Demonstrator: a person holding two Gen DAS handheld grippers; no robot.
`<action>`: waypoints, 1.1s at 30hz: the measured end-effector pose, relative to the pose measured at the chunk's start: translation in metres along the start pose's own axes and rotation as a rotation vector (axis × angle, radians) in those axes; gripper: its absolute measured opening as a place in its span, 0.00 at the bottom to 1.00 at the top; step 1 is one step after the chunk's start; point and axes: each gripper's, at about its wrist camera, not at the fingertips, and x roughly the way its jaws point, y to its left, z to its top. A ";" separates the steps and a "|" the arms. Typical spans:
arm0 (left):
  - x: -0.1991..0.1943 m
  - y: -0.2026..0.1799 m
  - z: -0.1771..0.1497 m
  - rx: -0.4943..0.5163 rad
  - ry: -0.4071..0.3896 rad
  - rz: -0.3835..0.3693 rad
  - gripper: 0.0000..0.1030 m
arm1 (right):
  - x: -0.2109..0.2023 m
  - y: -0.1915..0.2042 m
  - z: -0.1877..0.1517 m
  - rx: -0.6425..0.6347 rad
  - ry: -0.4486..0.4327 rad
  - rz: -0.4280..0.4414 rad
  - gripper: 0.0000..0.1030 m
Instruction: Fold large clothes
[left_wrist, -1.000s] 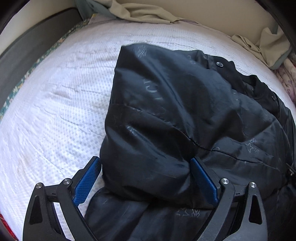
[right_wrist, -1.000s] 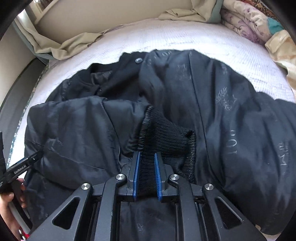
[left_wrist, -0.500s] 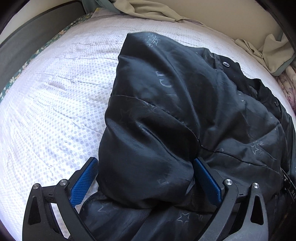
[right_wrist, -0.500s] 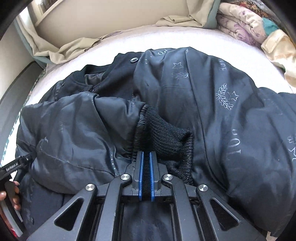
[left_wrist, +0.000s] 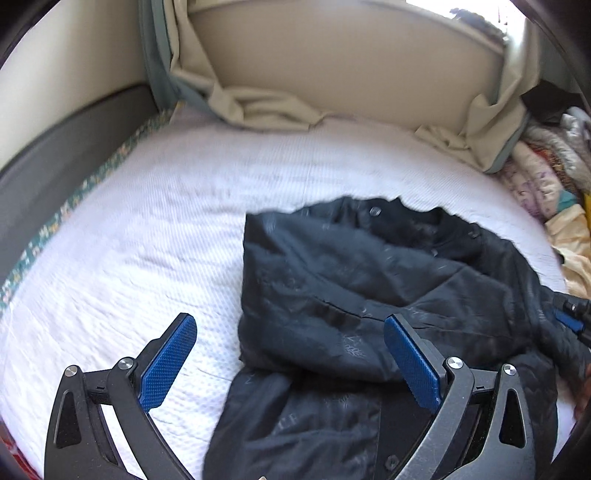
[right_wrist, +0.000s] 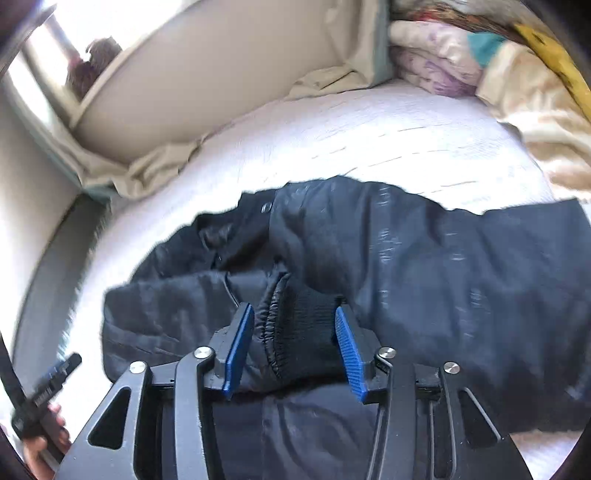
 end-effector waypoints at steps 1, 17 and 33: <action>-0.002 0.000 0.001 0.002 -0.010 0.003 0.99 | -0.007 -0.005 0.001 0.023 -0.003 0.008 0.45; -0.070 -0.010 0.003 -0.089 -0.078 -0.137 0.99 | -0.175 -0.156 -0.014 0.376 -0.177 -0.113 0.53; -0.072 -0.038 -0.004 -0.045 -0.074 -0.137 0.99 | -0.218 -0.331 -0.081 0.775 -0.148 -0.326 0.55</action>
